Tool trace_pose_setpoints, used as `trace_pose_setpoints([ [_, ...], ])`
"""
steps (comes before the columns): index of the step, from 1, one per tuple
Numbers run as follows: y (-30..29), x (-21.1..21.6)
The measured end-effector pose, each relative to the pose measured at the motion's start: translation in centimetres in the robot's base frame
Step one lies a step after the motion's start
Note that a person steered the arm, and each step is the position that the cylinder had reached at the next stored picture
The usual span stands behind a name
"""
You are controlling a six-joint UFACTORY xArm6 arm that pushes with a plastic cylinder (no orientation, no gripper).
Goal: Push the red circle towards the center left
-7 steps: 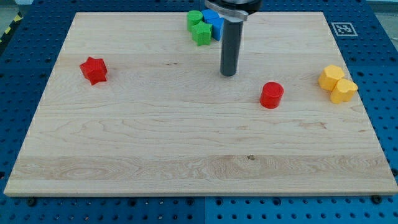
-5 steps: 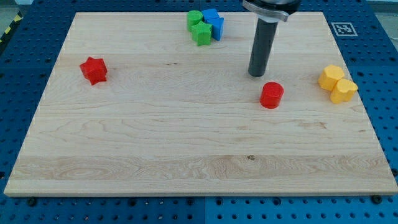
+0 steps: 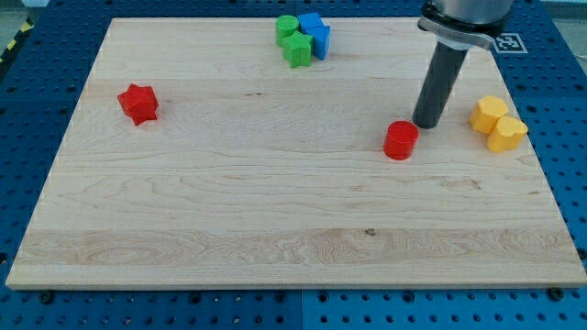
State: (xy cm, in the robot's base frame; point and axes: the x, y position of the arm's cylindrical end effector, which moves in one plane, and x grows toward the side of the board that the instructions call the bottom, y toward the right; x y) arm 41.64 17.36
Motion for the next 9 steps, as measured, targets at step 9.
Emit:
trace_pose_setpoints([
  [9, -4.1, 4.7],
])
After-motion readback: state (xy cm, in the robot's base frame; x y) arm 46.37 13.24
